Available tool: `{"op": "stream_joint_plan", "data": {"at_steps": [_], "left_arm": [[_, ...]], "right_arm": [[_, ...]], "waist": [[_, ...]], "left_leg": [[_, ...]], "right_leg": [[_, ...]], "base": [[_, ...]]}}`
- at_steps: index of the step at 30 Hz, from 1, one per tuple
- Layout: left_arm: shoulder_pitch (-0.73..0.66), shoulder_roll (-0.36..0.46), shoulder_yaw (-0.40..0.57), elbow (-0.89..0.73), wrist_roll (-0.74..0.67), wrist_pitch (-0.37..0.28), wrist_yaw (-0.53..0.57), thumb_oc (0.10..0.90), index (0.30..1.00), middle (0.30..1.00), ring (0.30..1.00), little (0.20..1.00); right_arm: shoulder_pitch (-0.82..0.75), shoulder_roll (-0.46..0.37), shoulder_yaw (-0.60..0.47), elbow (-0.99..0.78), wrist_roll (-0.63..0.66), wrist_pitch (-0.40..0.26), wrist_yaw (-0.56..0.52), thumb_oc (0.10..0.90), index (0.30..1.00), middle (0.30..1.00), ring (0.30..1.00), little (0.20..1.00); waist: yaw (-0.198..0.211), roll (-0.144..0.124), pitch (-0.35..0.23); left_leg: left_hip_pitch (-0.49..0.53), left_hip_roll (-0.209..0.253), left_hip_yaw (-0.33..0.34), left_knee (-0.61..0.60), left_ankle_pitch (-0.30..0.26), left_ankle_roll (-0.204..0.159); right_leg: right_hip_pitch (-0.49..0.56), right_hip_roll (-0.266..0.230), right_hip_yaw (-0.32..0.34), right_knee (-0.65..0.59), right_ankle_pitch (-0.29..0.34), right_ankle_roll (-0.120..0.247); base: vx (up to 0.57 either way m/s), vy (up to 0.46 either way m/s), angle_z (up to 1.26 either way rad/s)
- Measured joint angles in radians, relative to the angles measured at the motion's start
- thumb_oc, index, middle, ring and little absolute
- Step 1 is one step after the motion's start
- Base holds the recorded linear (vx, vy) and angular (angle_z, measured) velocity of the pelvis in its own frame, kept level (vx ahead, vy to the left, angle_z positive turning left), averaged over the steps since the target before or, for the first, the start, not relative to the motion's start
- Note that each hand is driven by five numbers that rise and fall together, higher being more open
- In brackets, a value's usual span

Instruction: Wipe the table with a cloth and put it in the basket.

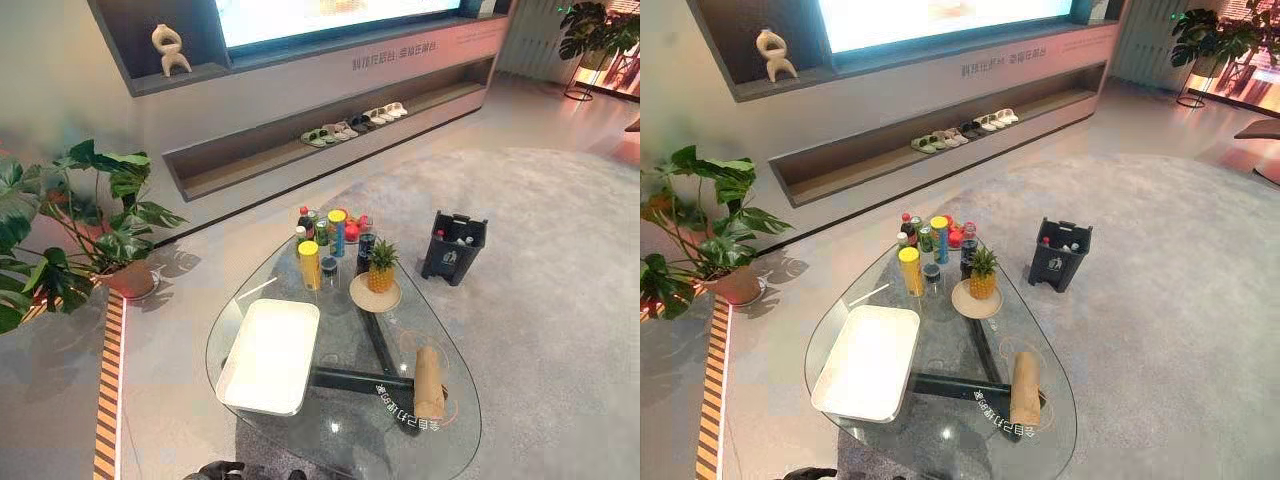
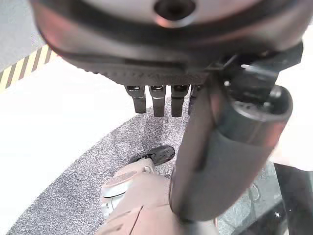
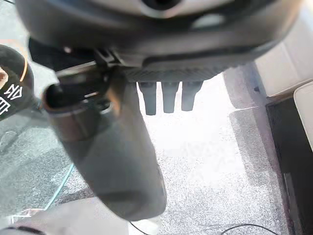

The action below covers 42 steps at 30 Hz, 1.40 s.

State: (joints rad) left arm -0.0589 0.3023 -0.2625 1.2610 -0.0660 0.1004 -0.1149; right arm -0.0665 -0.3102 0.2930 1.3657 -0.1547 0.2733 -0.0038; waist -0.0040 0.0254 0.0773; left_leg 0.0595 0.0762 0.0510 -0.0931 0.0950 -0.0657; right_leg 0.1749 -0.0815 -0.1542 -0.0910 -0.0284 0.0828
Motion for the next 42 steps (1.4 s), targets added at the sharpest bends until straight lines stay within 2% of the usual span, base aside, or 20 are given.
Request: {"op": "stream_joint_plan", "data": {"at_steps": [42], "left_arm": [[0.012,-0.001,0.003,-0.004,0.0,-0.001,0.022,0.8,0.9,0.9,0.9,0.9]], "right_arm": [[-0.001,-0.013,-0.015,0.001,0.0,0.004,-0.005,0.8,0.9,0.9,0.9,0.9]], "waist": [[-0.001,0.004,-0.001]], "left_leg": [[-0.009,0.001,0.0,0.0,-0.002,-0.003]], "right_leg": [[-0.009,0.001,0.0,0.0,0.0,0.0]], "base": [[-0.01,-0.002,-0.01]]}}
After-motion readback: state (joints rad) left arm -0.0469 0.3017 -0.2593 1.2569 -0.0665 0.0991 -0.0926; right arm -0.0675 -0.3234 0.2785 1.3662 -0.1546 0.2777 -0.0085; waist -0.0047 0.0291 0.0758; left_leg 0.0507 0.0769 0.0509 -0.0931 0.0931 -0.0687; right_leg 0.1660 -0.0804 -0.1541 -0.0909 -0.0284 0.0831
